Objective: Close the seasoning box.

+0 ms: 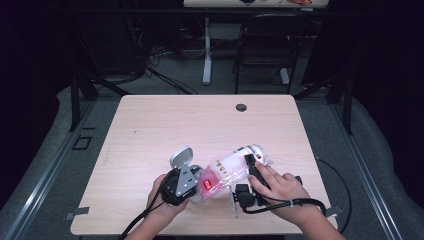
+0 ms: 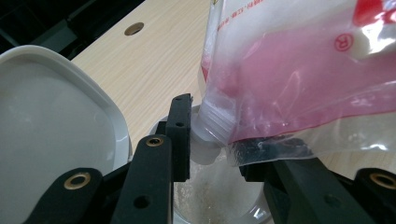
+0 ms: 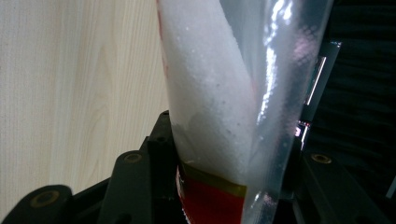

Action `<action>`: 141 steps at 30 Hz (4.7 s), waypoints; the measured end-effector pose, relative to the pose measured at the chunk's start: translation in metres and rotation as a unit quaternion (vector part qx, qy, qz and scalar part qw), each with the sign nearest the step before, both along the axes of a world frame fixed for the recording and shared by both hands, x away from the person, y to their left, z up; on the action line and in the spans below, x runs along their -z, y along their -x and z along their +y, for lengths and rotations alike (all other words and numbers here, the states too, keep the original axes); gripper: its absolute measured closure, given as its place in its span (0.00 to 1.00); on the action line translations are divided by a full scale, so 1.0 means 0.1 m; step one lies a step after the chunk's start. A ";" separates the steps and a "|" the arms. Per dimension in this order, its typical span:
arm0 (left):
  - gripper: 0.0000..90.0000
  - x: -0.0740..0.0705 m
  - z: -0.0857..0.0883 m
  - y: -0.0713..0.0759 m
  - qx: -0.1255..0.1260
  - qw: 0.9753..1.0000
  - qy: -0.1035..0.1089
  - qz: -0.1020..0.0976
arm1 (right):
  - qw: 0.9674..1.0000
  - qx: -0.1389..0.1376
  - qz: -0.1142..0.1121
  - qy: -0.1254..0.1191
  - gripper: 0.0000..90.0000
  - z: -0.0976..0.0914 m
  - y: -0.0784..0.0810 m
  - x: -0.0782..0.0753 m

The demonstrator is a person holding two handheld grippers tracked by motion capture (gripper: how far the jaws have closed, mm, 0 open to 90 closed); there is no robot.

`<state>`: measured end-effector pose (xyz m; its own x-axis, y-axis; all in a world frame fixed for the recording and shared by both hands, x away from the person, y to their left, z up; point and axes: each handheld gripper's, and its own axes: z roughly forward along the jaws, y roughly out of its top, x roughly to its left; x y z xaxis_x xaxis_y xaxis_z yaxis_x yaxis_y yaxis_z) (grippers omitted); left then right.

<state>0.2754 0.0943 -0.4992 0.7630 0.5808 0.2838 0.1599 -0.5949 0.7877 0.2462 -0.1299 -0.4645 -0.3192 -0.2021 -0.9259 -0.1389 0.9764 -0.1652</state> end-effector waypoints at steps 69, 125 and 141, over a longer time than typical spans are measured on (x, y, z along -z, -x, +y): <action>0.79 0.04 0.04 -0.01 -0.006 1.000 0.012 0.011 | 0.998 -0.015 -0.019 0.064 0.61 0.13 -0.01 -0.08; 0.79 0.06 0.09 0.03 -0.004 1.000 0.012 0.000 | 0.992 -0.025 -0.077 0.099 0.66 0.23 0.09 -0.05; 0.79 0.07 0.10 0.03 -0.009 1.000 0.009 0.001 | 0.989 -0.031 -0.074 0.122 0.68 0.33 0.06 -0.13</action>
